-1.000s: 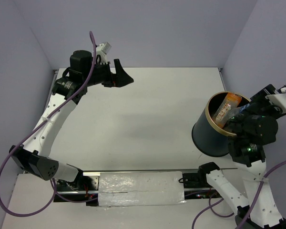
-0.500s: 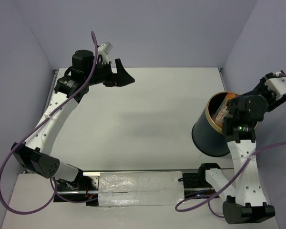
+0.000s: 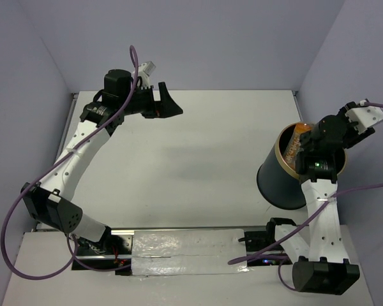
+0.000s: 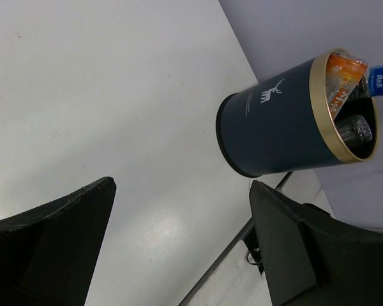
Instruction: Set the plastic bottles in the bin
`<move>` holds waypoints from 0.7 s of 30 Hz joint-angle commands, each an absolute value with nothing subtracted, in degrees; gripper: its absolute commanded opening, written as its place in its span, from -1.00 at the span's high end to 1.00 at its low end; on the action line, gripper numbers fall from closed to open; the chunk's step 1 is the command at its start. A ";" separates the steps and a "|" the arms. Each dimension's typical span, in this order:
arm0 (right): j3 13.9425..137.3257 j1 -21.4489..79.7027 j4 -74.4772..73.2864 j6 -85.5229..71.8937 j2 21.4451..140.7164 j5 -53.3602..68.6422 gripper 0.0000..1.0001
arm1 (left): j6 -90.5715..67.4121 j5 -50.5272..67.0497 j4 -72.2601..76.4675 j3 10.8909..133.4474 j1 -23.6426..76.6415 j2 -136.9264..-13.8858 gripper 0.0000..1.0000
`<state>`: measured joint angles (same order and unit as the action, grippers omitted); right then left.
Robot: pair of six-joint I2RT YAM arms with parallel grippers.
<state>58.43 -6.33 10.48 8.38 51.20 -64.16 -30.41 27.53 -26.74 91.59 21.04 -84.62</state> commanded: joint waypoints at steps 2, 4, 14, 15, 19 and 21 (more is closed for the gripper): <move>55.29 -6.59 3.52 0.36 50.27 -64.42 1.00 | -30.67 29.36 -23.91 92.02 20.92 -84.99 -0.99; 54.58 -6.59 1.51 -1.83 50.19 -64.25 1.00 | -30.59 29.36 -23.91 92.20 20.92 -85.34 -0.99; 45.71 -6.50 -0.79 -6.59 43.16 -58.01 0.73 | -31.11 30.41 -23.47 92.29 20.92 -86.22 -0.99; 45.44 -6.50 -1.57 -6.94 42.81 -57.83 0.73 | -31.20 30.58 -23.29 92.11 20.92 -86.13 -0.99; 44.39 -6.50 -4.30 -8.96 41.57 -55.81 0.43 | -32.08 31.64 -22.24 91.23 20.92 -86.22 -0.99; 44.38 -6.42 -5.01 -9.58 42.01 -55.11 0.38 | -32.43 31.99 -22.06 90.88 20.92 -85.87 -0.99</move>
